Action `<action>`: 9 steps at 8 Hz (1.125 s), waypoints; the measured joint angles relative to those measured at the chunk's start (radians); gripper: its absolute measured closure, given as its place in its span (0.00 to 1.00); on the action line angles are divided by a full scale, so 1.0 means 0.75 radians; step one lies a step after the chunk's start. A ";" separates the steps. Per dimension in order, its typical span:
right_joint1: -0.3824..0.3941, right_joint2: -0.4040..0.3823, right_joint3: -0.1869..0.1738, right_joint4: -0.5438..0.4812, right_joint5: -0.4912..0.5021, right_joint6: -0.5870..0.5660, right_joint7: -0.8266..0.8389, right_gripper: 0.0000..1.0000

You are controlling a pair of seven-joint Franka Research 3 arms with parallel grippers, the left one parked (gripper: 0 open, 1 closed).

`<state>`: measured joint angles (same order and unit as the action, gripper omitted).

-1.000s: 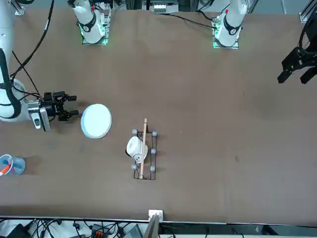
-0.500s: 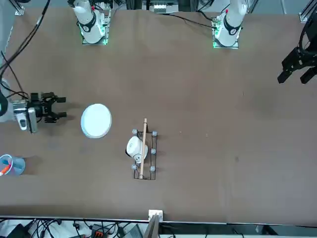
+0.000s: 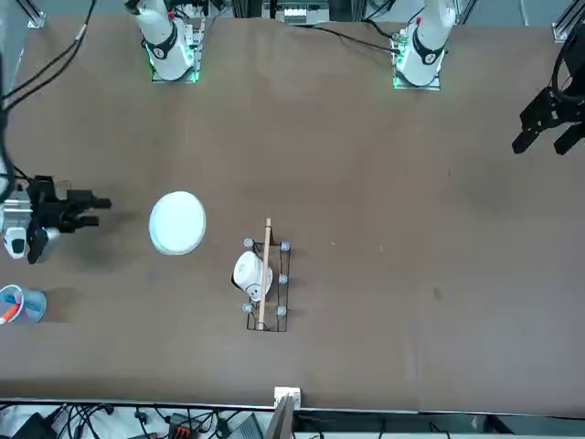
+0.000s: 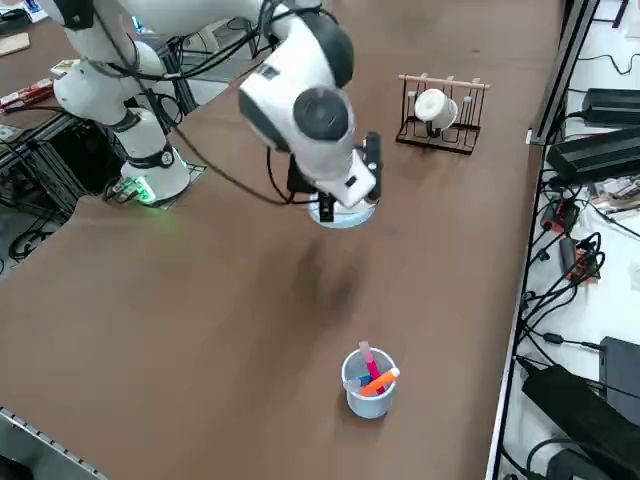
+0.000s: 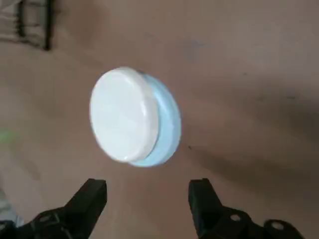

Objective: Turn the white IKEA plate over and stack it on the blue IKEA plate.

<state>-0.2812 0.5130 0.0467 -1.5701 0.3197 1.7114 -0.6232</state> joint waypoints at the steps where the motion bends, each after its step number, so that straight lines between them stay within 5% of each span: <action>1: 0.069 -0.013 0.001 -0.050 -0.064 0.117 0.174 0.00; 5: 0.260 -0.015 0.000 -0.315 -0.130 0.527 0.641 0.00; 9: 0.339 -0.076 -0.030 -0.564 -0.150 0.761 0.702 0.00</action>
<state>-0.0268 0.4561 0.0245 -1.9934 0.2069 2.2820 -0.0967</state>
